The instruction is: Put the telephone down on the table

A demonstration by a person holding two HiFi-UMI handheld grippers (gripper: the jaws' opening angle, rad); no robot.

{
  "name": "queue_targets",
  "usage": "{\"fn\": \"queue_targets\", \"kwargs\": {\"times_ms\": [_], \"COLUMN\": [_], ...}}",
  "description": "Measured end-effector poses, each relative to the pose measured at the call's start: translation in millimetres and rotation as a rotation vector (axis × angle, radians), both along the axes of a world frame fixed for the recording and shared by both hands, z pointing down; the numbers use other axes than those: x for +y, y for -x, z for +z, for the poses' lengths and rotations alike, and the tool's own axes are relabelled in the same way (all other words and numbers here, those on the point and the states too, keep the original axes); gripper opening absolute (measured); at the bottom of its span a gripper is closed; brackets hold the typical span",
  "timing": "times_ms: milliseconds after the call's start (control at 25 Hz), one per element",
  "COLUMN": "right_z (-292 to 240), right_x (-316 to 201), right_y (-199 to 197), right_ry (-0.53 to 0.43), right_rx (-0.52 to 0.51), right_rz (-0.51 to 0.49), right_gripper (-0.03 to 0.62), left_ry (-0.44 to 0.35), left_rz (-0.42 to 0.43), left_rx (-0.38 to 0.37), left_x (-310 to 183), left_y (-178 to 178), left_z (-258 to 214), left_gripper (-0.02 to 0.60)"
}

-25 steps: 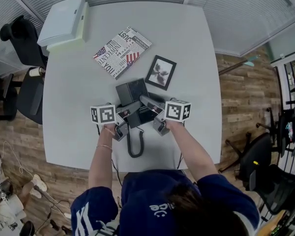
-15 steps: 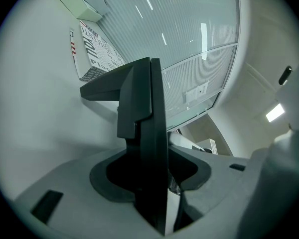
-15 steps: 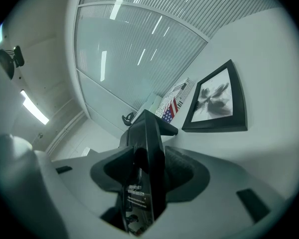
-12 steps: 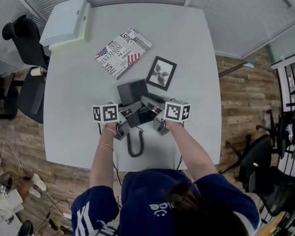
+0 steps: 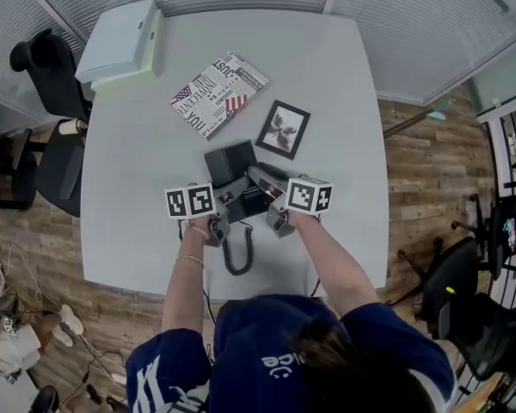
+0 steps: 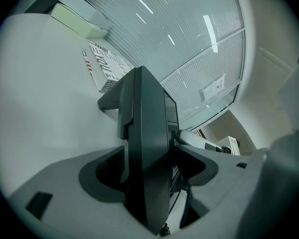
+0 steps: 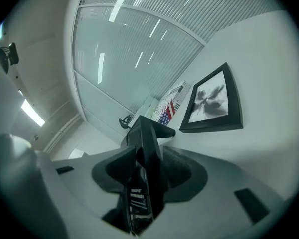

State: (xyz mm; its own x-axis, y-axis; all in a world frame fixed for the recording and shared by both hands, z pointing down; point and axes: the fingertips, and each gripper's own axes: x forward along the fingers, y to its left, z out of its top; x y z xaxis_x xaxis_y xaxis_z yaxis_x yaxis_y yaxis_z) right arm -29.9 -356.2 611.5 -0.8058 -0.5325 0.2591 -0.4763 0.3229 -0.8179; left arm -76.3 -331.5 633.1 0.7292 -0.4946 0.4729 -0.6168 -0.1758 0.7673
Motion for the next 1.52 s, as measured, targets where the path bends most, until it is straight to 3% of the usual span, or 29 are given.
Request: {"fn": "queue_targets", "kwargs": {"times_ms": [120,280,480,640,880,1160,1360,1520], "right_z": [-2,-16,-25,-29,-47,-71,-80,-84], "right_x": [-3,1,1,7,26,54,79,99], "right_y": [-6,2,-1,-4,-13,-34,-41,-44], "right_ry": [0.002,-0.023,-0.057,-0.088,-0.219,-0.285,-0.319,-0.341], "right_rx": [-0.027,-0.048,0.003,0.067,0.225,0.266,0.295,0.313], "right_rz": [0.033,0.000,0.016,0.021,-0.003,0.042,0.063,0.074], "right_gripper": [0.178,0.230,0.322,0.353,0.357,0.357,0.357,0.357], "left_ry": [-0.008,-0.018,-0.055,-0.103,-0.168,-0.299,-0.373,-0.426], "left_rz": [-0.014,-0.039,-0.052,-0.028,-0.018,-0.064,-0.034,-0.061], "left_rx": [-0.036,-0.086,-0.224,-0.320,-0.347,-0.403,-0.423,-0.432], "left_x": [0,1,5,13,30,56,83,105], "left_y": [2,4,11,19,19,26,25,30], "left_z": [-1,-2,-7,-16,-35,-66,-85,-98], "left_gripper": [0.318,0.321,0.328,0.328,0.328,0.327,0.327,0.327]}}
